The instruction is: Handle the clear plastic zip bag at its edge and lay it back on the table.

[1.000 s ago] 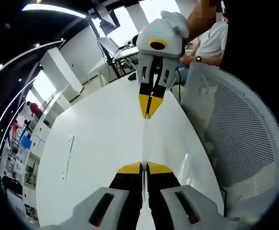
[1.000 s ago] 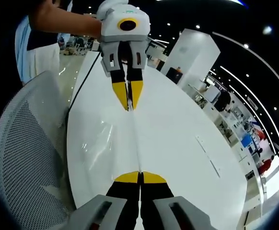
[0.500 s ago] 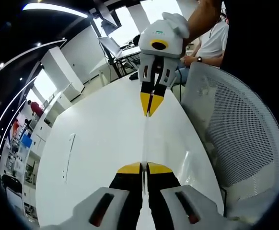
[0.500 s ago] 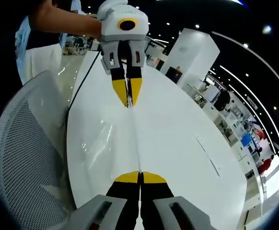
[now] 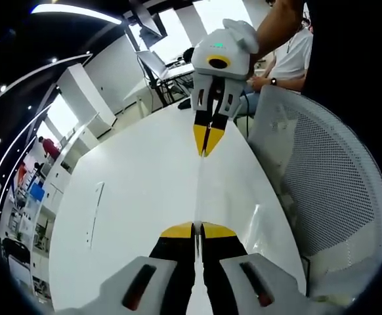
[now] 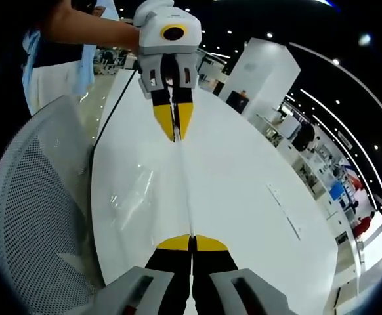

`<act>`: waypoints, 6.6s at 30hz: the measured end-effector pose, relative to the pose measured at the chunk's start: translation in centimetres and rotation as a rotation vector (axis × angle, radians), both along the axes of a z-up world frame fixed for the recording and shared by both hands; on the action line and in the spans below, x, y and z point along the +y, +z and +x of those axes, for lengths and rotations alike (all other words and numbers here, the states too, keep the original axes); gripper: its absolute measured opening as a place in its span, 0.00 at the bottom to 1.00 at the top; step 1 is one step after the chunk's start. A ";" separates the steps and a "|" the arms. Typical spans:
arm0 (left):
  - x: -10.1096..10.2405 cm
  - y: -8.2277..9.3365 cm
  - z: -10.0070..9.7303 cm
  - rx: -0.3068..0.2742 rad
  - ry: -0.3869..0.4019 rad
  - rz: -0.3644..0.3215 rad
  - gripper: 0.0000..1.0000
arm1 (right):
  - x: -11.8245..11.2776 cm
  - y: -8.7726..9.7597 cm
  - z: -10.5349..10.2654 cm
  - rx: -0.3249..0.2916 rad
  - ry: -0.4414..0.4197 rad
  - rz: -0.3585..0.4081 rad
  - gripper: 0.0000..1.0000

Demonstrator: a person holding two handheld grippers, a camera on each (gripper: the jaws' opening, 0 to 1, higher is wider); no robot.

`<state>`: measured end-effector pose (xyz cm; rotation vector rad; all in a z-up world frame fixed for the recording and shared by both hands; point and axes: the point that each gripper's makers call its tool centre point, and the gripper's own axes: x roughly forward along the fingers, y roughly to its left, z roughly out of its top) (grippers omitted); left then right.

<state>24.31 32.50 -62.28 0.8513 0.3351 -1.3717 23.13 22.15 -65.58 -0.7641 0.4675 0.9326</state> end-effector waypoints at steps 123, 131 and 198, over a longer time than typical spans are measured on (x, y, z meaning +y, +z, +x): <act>-1.5 4.8 -1.9 -0.064 -0.028 -0.111 0.10 | 3.1 2.2 -0.5 0.202 -0.032 0.214 0.00; -2.6 5.3 -2.5 -0.058 -0.049 -0.107 0.13 | 3.1 2.4 -0.5 0.224 -0.046 0.232 0.00; -3.9 1.6 -3.5 -0.119 -0.141 0.081 0.00 | 3.1 5.4 1.6 0.232 -0.120 0.260 0.00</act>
